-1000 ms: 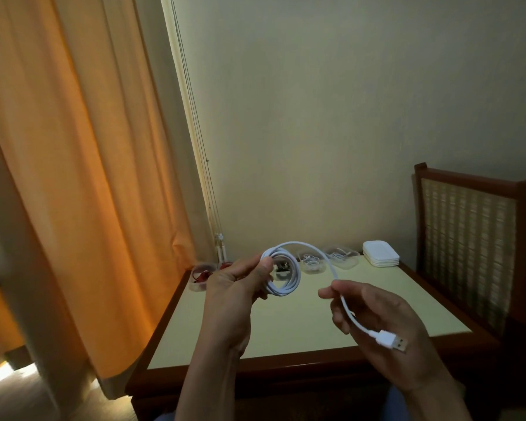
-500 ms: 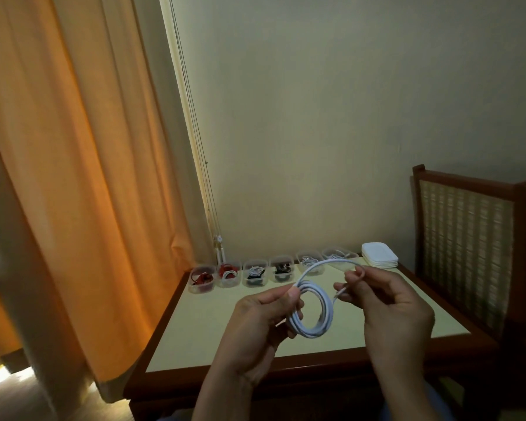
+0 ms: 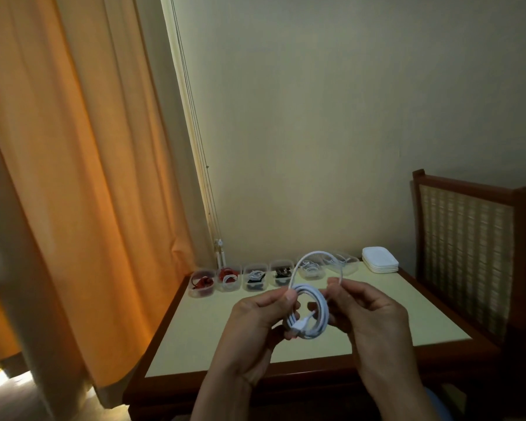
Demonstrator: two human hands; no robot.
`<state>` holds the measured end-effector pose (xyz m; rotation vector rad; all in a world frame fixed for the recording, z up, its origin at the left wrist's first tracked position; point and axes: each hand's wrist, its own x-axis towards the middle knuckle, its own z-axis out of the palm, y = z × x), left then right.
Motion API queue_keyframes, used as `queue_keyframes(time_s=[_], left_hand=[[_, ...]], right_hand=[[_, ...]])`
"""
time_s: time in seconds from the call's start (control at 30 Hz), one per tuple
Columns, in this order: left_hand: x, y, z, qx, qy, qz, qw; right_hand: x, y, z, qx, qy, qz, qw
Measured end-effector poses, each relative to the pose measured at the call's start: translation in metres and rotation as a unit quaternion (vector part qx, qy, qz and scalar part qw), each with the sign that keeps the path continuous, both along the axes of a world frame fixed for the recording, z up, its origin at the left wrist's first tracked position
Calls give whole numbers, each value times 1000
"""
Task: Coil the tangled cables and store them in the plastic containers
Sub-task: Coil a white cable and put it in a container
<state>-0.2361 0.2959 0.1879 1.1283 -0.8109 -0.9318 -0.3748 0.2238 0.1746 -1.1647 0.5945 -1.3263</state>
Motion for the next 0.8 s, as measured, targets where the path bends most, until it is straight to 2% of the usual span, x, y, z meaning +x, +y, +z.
queue_keyframes(time_s=[0.13, 0.27, 0.43, 0.53, 0.67, 0.8], left_hand=[[5, -3, 0, -24, -30, 33, 999], [7, -6, 0, -42, -98, 39, 994], [5, -6, 3, -51, -119, 58, 990], [4, -8, 4, -49, -134, 70, 987], [6, -9, 7, -53, -165, 81, 981], [7, -6, 9, -61, -210, 88, 972]], right_hand=[[-2, 4, 0, -60, 103, 65, 991], [0, 9, 4, -84, 130, 115, 981], [-2, 13, 6, -105, 150, 166, 969], [6, 13, 0, -114, 192, 92, 971], [12, 11, -6, -152, 257, 7, 954], [7, 3, -11, -244, 312, -81, 915]])
